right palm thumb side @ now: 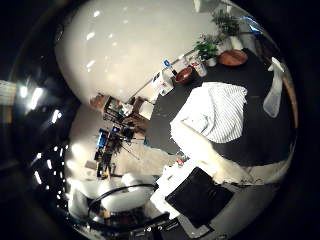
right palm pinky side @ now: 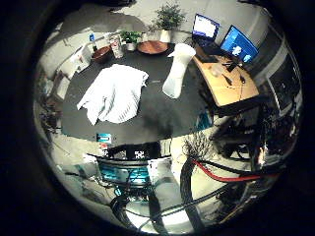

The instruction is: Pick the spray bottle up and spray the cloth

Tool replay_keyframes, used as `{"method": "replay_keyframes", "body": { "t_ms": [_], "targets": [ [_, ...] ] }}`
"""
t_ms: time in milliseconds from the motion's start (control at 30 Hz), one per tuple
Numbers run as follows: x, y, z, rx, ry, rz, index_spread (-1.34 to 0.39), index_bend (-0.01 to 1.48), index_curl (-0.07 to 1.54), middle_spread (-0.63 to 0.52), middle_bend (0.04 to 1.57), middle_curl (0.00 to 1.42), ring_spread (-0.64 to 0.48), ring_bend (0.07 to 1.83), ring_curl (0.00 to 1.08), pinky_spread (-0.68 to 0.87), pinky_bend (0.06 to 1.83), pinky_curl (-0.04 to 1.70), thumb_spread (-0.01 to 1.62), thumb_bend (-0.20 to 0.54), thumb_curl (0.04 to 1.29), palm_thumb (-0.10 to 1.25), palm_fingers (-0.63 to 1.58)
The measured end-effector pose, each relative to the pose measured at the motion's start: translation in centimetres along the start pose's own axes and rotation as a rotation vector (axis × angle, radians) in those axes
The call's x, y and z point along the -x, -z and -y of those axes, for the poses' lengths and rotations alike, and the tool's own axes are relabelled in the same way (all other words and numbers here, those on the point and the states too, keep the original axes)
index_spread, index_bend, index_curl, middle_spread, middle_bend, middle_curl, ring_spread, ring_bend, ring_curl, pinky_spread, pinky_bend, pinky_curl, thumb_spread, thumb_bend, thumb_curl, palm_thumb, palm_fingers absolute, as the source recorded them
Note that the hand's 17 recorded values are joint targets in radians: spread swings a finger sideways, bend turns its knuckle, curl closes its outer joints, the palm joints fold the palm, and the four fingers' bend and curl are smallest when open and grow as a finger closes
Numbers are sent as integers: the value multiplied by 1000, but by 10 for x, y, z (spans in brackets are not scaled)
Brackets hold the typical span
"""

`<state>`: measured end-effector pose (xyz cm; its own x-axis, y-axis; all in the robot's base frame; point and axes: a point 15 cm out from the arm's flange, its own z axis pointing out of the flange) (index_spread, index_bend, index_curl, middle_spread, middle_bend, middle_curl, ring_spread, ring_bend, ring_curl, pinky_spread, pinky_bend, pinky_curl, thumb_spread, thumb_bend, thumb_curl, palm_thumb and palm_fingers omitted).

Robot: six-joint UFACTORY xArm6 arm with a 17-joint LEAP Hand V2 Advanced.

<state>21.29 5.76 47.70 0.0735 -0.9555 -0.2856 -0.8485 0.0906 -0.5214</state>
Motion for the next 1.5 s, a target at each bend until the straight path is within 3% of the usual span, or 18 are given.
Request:
{"method": "replay_keyframes", "body": {
  "t_ms": [567, 867, 1033, 1500],
  "targets": [
    [-98, 21, 9, -81, -104, -287, -200, 176, 315, 115, 299, 335, 251, 720, 102, 595, 1226, -2, 1043, -26, 429, 564, 353],
    [-156, 0, 12, -144, -234, -365, -201, 177, 315, 114, 295, 330, 253, 699, 99, 594, 1233, -2, 1040, -26, 422, 546, 345],
    [-179, -35, 14, -186, -302, -312, -201, 176, 315, 113, 288, 327, 263, 691, 99, 594, 1240, -3, 1042, -29, 419, 532, 348],
    [-231, -119, 26, -102, -429, -82, -163, 175, 315, 154, 256, 324, 274, 667, 109, 592, 1285, -1, 1043, -28, 399, 465, 323]
  ]
}}
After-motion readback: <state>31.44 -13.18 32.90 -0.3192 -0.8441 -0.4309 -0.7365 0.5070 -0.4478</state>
